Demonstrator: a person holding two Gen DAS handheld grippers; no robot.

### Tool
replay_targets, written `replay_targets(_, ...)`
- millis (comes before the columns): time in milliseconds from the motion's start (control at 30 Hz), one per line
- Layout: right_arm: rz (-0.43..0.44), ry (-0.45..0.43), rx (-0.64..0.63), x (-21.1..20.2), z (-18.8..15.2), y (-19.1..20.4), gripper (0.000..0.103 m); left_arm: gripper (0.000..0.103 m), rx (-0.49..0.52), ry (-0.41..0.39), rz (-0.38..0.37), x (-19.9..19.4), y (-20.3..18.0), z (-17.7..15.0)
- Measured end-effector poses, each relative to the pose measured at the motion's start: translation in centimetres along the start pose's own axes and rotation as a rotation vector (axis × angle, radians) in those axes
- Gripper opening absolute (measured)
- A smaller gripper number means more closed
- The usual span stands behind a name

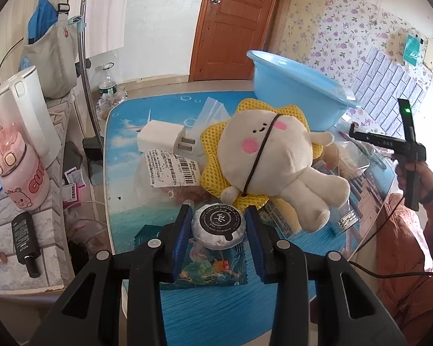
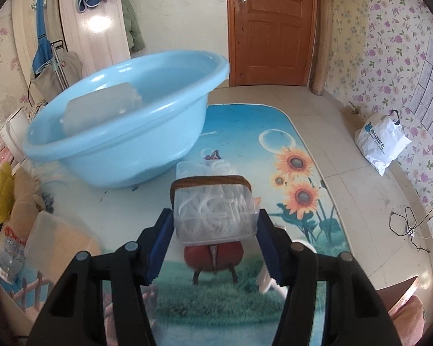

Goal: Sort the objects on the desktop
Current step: 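Grasp the round black-and-white tin with left gripper while right grasps the banded clear box, then carry the tin and banded box over the basin and open both grippers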

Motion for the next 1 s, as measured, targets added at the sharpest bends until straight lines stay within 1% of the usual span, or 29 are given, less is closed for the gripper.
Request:
replay_targets(100, 0.015, 0.009, -0.014, -1.0, -0.9, 0.7, 0.056, 0.037, 0.006, -0.015, -0.004, -0.4, -0.5, 0.4)
replay_targets(167, 0.018, 0.017, -0.031, -1.3, -1.3, 1.1, 0.056, 0.037, 0.003, -0.029, -0.026, -0.7, -0.9, 0.9)
replay_targets(300, 0.012, 0.029, -0.069, -2.0, -2.3, 2.0, 0.056, 0.037, 0.039, -0.049, -0.040, -1.2, -2.4, 1.7)
replay_targets(433, 0.034, 0.034, -0.064, -2.4, -2.5, 2.4, 0.056, 0.037, 0.063, -0.065, -0.063, -1.6, -3.8, 2.4)
replay_targets(500, 0.030, 0.037, -0.068, -2.5, -2.8, 2.6, 0.056, 0.037, 0.075, -0.075, -0.071, -1.8, -4.6, 2.8)
replay_targets(667, 0.047, 0.050, -0.048, -2.1, -3.0, 2.4, 0.057, 0.037, 0.106, -0.091, -0.104, -2.0, -6.7, 3.6)
replay_targets(700, 0.044, 0.052, -0.047, -2.1, -3.0, 2.4, 0.060, 0.037, 0.110, -0.094, -0.110, -2.1, -7.1, 3.7)
replay_targets(733, 0.036, 0.048, -0.046, -2.0, -2.9, 2.4, 0.069, 0.037, 0.116, -0.094, -0.117, -2.0, -7.5, 3.8)
replay_targets(767, 0.027, 0.039, -0.044, -2.0, -2.7, 2.3, 0.073, 0.037, 0.120, -0.094, -0.120, -2.0, -7.6, 3.9)
replay_targets(800, 0.026, 0.032, -0.045, -2.0, -2.5, 2.3, 0.074, 0.037, 0.124, -0.095, -0.122, -2.0, -7.9, 3.9)
replay_targets(1000, 0.029, 0.032, -0.077, -0.6, -2.0, 2.7, 0.075, 0.037, 0.129, -0.086, -0.131, -1.4, -8.9, 4.2)
Point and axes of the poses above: each gripper's, at about its wrist camera, not at the fingertips, and x roughly the way its jaws point, y to its left, z to its top, the point moved 7 cm from there along x, roughly the way its jaws point, and after that the axes turned 6 degrees about -z, right-handed, at the moved point
